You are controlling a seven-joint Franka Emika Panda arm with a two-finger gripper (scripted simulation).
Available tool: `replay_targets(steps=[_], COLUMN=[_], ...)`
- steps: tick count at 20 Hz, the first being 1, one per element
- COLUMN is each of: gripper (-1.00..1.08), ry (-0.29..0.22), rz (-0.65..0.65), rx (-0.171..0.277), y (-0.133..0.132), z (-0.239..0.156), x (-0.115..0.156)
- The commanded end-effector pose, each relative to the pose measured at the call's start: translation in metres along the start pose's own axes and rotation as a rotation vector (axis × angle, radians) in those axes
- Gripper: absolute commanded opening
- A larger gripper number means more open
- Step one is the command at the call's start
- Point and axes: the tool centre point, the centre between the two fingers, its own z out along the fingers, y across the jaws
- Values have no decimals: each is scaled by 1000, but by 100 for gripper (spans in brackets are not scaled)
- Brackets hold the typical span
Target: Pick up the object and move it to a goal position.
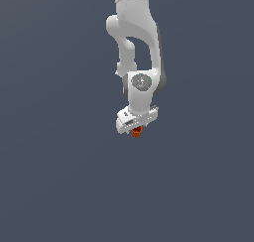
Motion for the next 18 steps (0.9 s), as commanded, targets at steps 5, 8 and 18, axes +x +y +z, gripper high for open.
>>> replay_targets(steps=[5,8,18], gripper=[100,-100,-100], ry=[0,0,1], rz=[-2,-2,-2], rx=[0,0,-1], y=[0,0,0], z=[21,22,21], x=[0,0,1])
